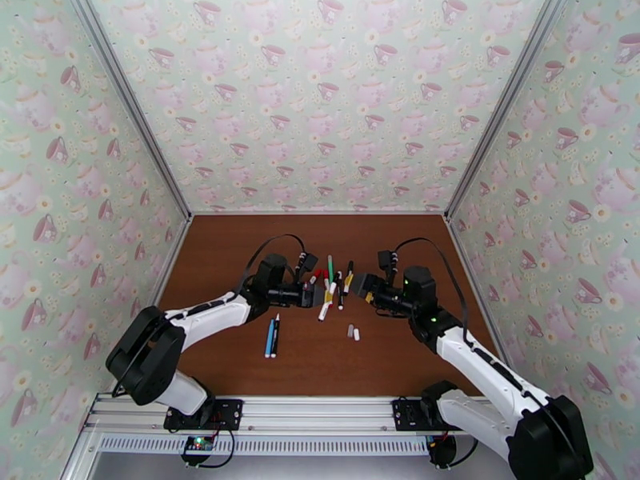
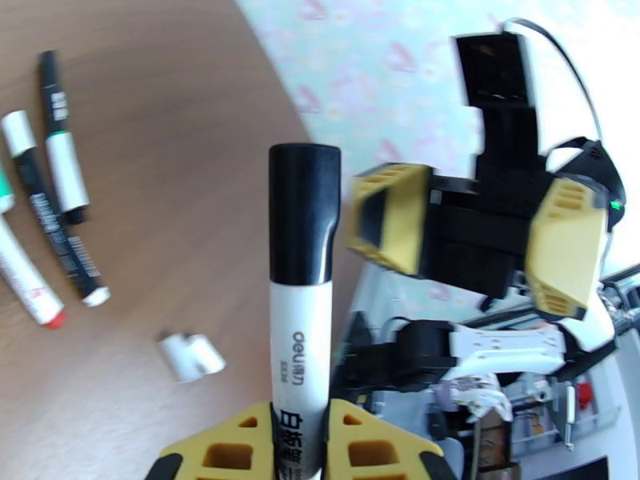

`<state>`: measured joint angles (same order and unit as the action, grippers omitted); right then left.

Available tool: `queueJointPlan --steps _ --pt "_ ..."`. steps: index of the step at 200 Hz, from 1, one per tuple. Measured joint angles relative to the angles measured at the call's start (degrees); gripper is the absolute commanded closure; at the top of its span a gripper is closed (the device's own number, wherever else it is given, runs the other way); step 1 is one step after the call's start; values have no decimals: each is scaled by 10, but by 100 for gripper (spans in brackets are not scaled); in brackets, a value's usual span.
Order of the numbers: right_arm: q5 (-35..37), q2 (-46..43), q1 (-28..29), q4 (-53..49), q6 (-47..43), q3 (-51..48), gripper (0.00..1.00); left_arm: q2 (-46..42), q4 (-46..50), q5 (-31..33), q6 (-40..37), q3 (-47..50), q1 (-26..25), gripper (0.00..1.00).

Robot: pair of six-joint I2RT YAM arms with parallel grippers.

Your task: Open the pen caps

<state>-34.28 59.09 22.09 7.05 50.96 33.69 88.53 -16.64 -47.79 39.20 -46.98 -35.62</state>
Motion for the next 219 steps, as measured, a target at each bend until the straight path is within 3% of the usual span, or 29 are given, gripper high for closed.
queueJointPlan --steps 38,99,219 --pt "-20 18 0 32 17 0 32 0 -56 -17 44 4 -22 84" --pt "-36 22 0 56 32 0 50 0 -96 -20 73 4 -54 84" --pt "-50 23 0 64 39 0 73 0 -116 -27 84 5 -61 84"
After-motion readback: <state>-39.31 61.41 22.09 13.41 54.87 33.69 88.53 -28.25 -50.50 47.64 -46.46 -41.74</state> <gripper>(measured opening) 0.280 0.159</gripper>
